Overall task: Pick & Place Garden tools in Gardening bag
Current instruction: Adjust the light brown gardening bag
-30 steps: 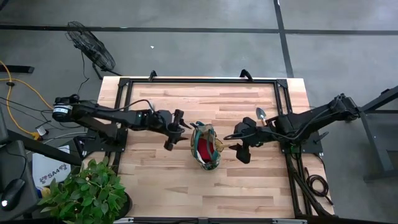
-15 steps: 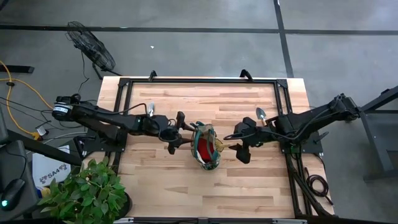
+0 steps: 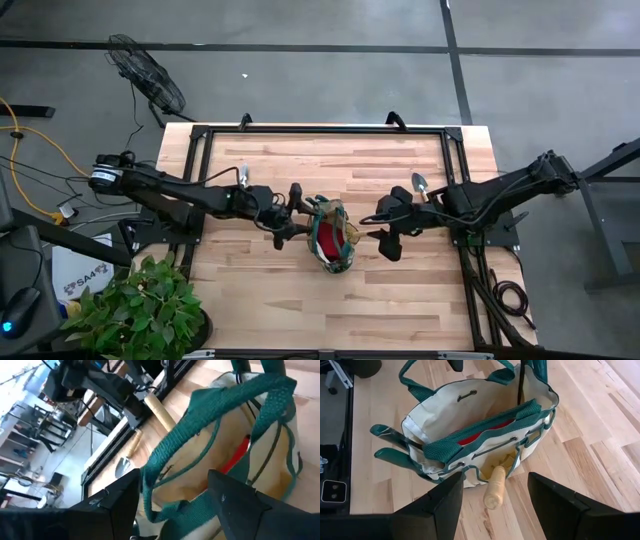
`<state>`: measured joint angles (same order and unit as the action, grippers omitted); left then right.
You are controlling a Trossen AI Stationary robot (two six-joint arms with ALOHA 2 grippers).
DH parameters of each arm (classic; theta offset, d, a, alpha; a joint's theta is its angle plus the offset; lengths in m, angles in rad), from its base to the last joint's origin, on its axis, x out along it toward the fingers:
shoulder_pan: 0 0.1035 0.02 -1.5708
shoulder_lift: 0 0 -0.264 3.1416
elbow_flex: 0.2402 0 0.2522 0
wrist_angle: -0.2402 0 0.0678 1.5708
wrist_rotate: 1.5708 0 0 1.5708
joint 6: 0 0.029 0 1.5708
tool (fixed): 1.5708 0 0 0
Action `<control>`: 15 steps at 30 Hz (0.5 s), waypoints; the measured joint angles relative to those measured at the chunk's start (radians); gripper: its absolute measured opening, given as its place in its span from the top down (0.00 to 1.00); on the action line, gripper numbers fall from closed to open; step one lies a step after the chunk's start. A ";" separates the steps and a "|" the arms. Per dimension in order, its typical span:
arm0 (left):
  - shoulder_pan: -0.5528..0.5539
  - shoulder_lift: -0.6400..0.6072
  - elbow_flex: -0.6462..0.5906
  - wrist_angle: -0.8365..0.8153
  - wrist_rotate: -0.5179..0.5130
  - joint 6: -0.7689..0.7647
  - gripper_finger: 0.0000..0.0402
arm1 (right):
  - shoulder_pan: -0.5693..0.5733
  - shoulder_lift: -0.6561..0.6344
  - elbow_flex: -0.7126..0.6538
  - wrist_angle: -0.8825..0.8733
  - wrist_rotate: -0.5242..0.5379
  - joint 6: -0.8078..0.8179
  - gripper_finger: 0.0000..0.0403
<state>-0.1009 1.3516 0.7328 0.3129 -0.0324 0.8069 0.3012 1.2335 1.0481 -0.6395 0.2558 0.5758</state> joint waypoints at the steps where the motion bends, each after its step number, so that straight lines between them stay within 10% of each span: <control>1: 0.000 0.005 0.000 0.017 0.004 0.001 0.44 | 0.000 0.000 0.000 0.000 0.000 0.000 0.47; 15: 0.000 0.035 0.001 0.119 0.021 0.002 0.44 | 0.000 0.000 0.000 0.000 0.000 0.000 0.47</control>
<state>-0.1005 1.3865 0.7338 0.4316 -0.0109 0.8085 0.3012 1.2335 1.0477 -0.6392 0.2558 0.5758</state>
